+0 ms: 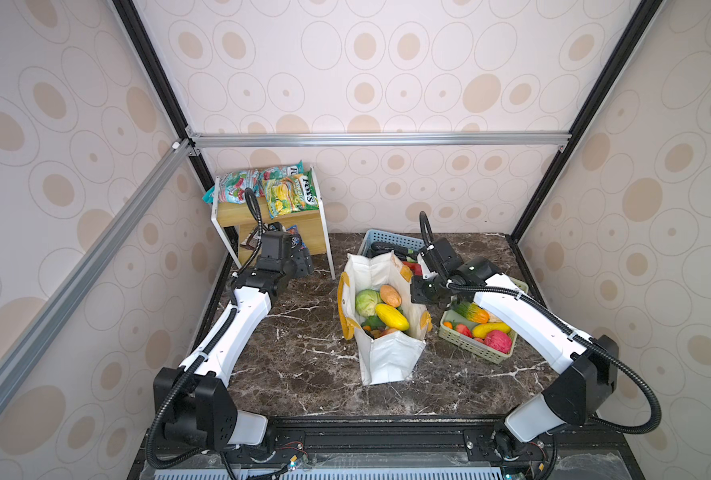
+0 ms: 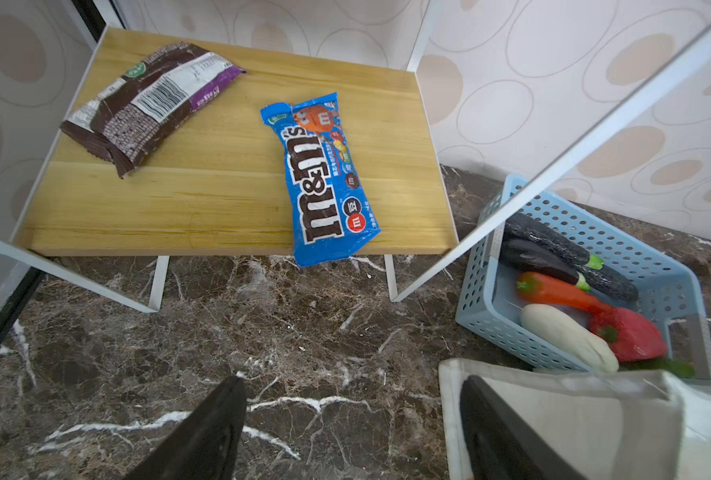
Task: Place the food into the grocery bag and tie it
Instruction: 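Grasp a yellow handle with the right gripper while the left gripper moves to the shelf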
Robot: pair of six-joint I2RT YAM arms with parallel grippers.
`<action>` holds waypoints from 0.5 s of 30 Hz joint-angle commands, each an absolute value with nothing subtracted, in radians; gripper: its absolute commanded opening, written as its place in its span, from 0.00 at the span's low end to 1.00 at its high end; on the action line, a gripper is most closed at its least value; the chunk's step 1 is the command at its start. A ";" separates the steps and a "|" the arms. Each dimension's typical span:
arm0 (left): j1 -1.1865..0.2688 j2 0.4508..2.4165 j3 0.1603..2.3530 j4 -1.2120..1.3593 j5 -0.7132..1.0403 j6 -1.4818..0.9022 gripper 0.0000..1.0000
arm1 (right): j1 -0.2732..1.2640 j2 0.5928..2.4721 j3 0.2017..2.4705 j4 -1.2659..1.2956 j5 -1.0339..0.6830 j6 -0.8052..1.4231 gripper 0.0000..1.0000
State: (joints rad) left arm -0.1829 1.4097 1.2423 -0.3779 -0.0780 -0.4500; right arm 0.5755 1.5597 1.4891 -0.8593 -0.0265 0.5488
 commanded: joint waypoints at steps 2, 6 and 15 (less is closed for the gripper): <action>-0.169 1.445 1.276 -0.310 -0.112 -0.455 0.81 | 0.574 1.561 1.517 -0.871 -0.044 0.543 0.00; -0.169 1.472 1.274 -0.266 -0.106 -0.441 0.81 | 0.573 1.572 1.520 -0.877 -0.054 0.539 0.00; -0.168 1.523 1.276 -0.196 -0.162 -0.391 0.81 | 0.573 1.579 1.516 -0.879 -0.063 0.538 0.00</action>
State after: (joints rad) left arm -0.1745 1.5089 1.2423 -0.2382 -0.1242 -0.4240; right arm 0.5755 1.5673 1.4940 -0.8604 -0.0502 0.5480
